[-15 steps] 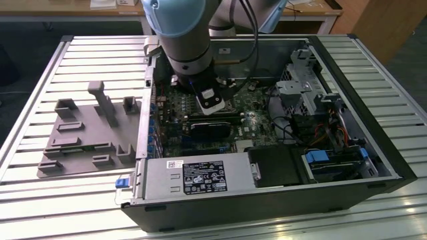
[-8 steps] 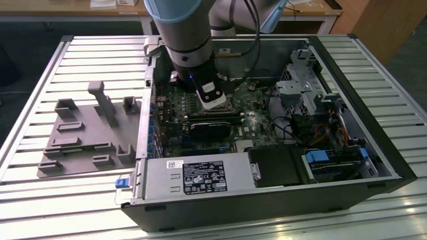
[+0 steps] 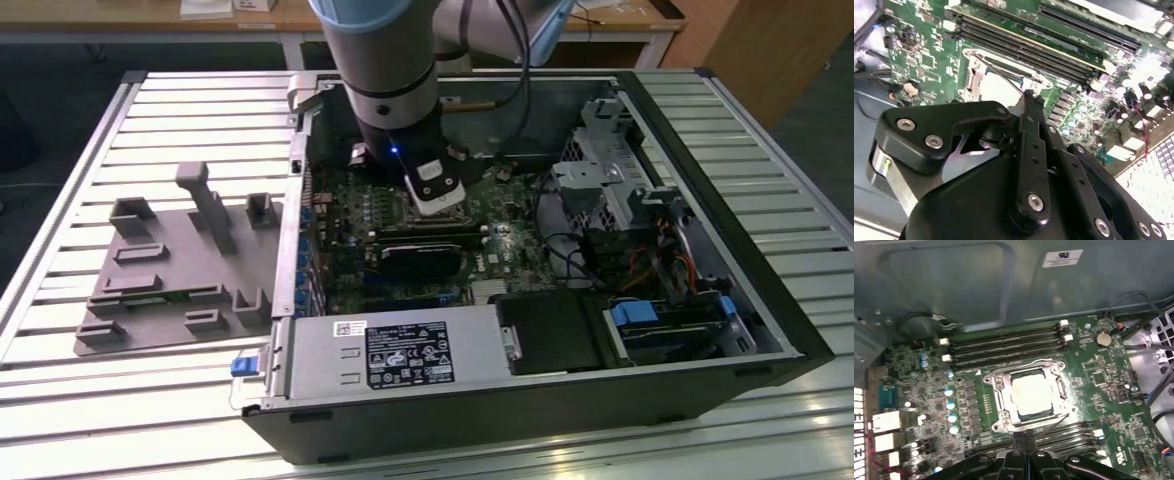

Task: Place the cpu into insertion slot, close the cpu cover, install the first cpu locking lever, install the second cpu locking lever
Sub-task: 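Install the second cpu locking lever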

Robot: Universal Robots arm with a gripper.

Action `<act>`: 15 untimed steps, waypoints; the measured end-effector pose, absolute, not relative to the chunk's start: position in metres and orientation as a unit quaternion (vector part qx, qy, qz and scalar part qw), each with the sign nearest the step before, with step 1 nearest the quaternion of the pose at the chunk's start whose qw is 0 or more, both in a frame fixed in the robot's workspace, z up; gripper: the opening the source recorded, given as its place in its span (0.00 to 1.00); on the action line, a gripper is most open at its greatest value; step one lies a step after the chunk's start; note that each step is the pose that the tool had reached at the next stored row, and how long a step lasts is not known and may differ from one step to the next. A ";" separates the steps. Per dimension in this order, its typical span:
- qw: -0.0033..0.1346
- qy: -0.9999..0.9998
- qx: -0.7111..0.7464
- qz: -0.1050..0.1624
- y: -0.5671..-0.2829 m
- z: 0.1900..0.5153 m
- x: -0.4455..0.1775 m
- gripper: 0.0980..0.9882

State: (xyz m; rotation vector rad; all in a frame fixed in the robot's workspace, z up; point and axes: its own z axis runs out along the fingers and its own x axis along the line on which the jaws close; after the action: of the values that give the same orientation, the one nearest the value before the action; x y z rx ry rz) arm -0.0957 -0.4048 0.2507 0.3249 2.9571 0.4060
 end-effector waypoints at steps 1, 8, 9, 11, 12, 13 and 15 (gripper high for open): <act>0.069 0.983 0.108 0.134 -0.405 0.251 -0.094 0.00; 0.069 0.984 0.109 0.125 -0.405 0.250 -0.082 0.00; 0.069 0.984 0.110 0.125 -0.405 0.249 -0.082 0.00; 0.070 0.983 0.111 0.125 -0.405 0.247 -0.082 0.00; 0.070 0.983 0.111 0.125 -0.405 0.245 -0.082 0.00; 0.070 0.983 0.111 0.125 -0.405 0.243 -0.082 0.00; 0.070 0.983 0.111 0.125 -0.405 0.240 -0.084 0.00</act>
State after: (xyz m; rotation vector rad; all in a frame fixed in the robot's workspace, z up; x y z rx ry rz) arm -0.0844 -0.4047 0.2398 0.3341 2.9597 0.3765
